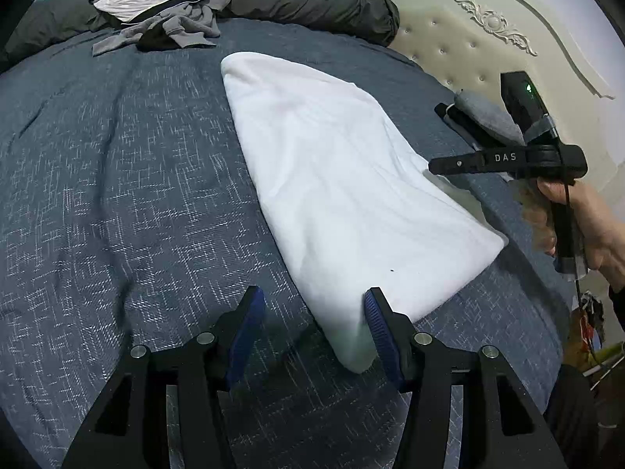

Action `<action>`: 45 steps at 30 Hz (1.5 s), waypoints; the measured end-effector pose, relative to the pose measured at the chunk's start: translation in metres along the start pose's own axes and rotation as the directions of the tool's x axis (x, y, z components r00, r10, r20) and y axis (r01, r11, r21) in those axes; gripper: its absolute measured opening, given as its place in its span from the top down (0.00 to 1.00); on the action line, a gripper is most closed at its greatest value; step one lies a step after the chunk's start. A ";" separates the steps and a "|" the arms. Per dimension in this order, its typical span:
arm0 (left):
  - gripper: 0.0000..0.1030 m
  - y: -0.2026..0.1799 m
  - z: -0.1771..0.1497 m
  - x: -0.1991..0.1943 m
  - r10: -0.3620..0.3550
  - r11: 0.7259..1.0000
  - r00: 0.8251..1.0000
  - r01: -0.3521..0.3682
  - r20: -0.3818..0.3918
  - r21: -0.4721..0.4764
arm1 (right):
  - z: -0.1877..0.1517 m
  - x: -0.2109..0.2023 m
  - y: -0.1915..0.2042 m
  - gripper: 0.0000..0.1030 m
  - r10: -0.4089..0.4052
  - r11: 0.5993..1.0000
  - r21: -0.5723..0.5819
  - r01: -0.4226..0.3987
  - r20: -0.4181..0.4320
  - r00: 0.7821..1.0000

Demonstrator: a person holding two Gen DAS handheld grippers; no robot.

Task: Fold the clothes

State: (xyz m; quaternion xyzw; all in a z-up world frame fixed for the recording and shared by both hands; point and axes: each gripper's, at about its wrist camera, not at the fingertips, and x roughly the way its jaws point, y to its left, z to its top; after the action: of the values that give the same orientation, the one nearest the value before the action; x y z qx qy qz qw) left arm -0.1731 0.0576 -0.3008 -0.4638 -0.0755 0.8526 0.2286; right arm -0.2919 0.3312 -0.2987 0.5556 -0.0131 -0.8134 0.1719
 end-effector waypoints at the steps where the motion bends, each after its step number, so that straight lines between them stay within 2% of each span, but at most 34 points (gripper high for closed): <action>1: 0.44 0.000 0.000 -0.001 0.001 1.000 1.000 -0.001 0.001 0.001 | -0.002 0.000 -0.004 0.69 -0.006 1.000 0.013 0.006 -0.002 1.000; 7: 0.44 0.002 0.000 0.000 -0.003 1.000 1.000 0.003 0.000 -0.004 | -0.016 -0.002 -0.004 0.70 0.016 1.000 -0.013 -0.016 -0.014 1.000; 8: 0.44 0.002 0.000 0.000 -0.002 1.000 1.000 0.002 0.000 -0.003 | -0.017 -0.002 -0.001 0.84 0.005 0.999 -0.031 -0.006 -0.009 1.000; 9: 0.44 0.002 0.000 0.000 -0.002 1.000 1.000 0.002 0.000 -0.003 | -0.019 -0.003 0.002 0.90 -0.005 0.999 -0.049 0.004 -0.004 1.000; 12: 0.44 0.001 0.000 0.000 -0.002 1.000 1.000 0.002 -0.001 -0.002 | -0.016 -0.001 0.002 0.95 -0.020 0.998 -0.066 0.021 0.009 1.000; 16: 0.44 0.001 0.000 0.001 -0.008 1.000 1.000 0.008 -0.002 0.000 | -0.012 -0.005 -0.023 0.99 0.000 1.000 0.014 -0.001 0.038 0.999; 19: 0.44 -0.001 0.000 0.002 -0.010 1.000 1.000 0.010 -0.005 0.007 | -0.007 0.003 -0.034 0.99 0.035 0.996 0.078 -0.037 0.027 0.999; 21: 0.44 -0.001 0.000 0.003 -0.007 1.000 1.000 0.007 -0.006 0.007 | -0.009 0.000 -0.030 0.99 0.056 0.996 0.073 -0.058 0.034 0.998; 23: 0.44 0.000 0.000 0.003 -0.010 1.000 1.000 0.010 -0.007 0.002 | -0.012 -0.004 -0.026 0.98 0.054 0.996 0.064 -0.057 0.040 0.998; 27: 0.44 0.000 0.000 0.003 -0.011 1.000 1.000 0.011 -0.008 0.000 | -0.014 -0.014 -0.031 0.98 0.069 0.988 0.132 -0.076 0.057 0.996; 32: 0.44 0.000 -0.001 0.003 -0.011 1.000 1.000 0.011 -0.009 0.001 | -0.033 -0.023 -0.027 0.98 0.118 0.987 0.106 -0.120 0.020 0.993; 35: 0.44 -0.001 0.000 0.003 -0.008 1.000 1.000 0.008 -0.008 0.003 | -0.040 -0.021 -0.026 0.98 0.112 0.990 0.086 -0.112 0.007 0.994; 37: 0.44 -0.001 0.000 0.003 -0.008 1.000 1.000 0.008 -0.009 0.003 | -0.041 -0.018 -0.026 0.98 0.053 0.997 0.059 -0.053 -0.004 0.999; 38: 0.44 -0.001 0.000 0.003 -0.007 1.000 1.000 0.007 -0.009 0.004 | -0.041 -0.021 -0.029 0.98 0.020 0.998 0.062 -0.020 0.010 1.000; 39: 0.44 -0.001 0.001 0.004 -0.007 1.000 1.000 0.007 -0.009 0.004 | -0.040 -0.025 -0.034 0.98 0.027 0.995 0.092 -0.030 0.036 0.999; 41: 0.44 -0.001 0.001 0.004 -0.009 1.000 1.000 0.009 -0.009 0.003 | -0.040 -0.038 -0.044 0.97 0.081 0.984 0.153 -0.096 0.099 0.992; 42: 0.44 0.000 0.001 0.004 -0.009 1.000 1.000 0.009 -0.009 0.002 | -0.040 -0.042 -0.043 0.96 0.098 0.982 0.151 -0.114 0.111 0.989; 43: 0.44 0.000 0.001 0.004 -0.009 1.000 1.000 0.009 -0.009 0.001 | -0.039 -0.045 -0.042 0.83 0.114 0.980 0.147 -0.131 0.120 0.986; 44: 0.44 0.001 0.001 0.004 -0.010 1.000 1.000 0.010 -0.009 0.000 | -0.040 -0.042 -0.039 0.60 0.116 0.983 0.134 -0.129 0.101 0.988; 45: 0.44 0.000 0.001 0.003 -0.009 1.000 1.000 0.009 -0.009 0.000 | -0.040 -0.039 -0.035 0.56 0.117 0.985 0.121 -0.127 0.081 0.990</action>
State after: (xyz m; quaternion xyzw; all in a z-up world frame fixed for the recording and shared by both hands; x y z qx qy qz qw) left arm -0.1752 0.0587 -0.3031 -0.4672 -0.0764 0.8495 0.2327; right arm -0.2522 0.3826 -0.2860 0.5331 -0.1046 -0.8188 0.1855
